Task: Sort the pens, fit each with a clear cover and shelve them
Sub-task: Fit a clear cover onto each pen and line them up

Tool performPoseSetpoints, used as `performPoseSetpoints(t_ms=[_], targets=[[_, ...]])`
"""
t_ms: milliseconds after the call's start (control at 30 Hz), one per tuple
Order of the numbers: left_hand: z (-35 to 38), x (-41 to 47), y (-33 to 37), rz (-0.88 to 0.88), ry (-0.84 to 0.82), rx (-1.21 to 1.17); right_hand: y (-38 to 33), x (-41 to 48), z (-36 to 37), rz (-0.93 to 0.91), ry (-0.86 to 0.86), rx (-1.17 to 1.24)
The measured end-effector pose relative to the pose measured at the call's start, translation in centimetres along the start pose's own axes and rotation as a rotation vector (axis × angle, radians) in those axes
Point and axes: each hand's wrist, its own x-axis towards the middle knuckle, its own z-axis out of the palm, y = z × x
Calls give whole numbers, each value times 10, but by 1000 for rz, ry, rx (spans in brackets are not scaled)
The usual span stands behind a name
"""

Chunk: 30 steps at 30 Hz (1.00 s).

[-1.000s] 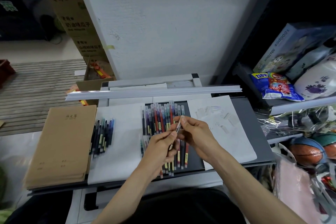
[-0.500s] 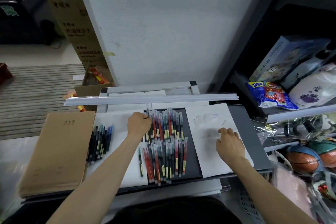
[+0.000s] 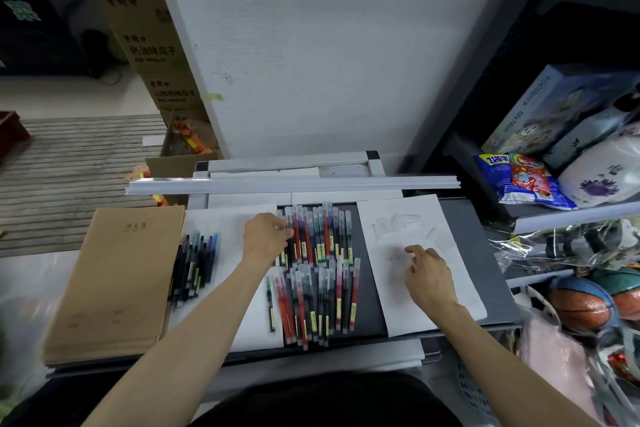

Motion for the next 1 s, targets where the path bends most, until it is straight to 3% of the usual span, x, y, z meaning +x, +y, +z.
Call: performPoseSetpoints(t_ms=[100, 267, 433, 567, 767, 867, 1000], targets=[[-21, -10, -5, 38, 65, 63, -13, -6, 6, -8, 11, 138], [-67, -21, -45, 128, 208, 518, -43, -20, 7, 92, -103, 551], [-87, -18, -68, 51, 169, 753, -73, -37, 6, 211, -244, 1133], [-85, -20, -65, 29, 152, 798, -91, -48, -3, 286, -336, 1363], [-80, -34, -49, 45, 162, 708, -108, -61, -15, 373, -446, 1550], [-70, -59, -22, 94, 100, 453, -116, -66, -20, 448, -476, 1668], [-55, -102, 15, 140, -108, 95, -128, -68, -27, 478, -413, 1791]])
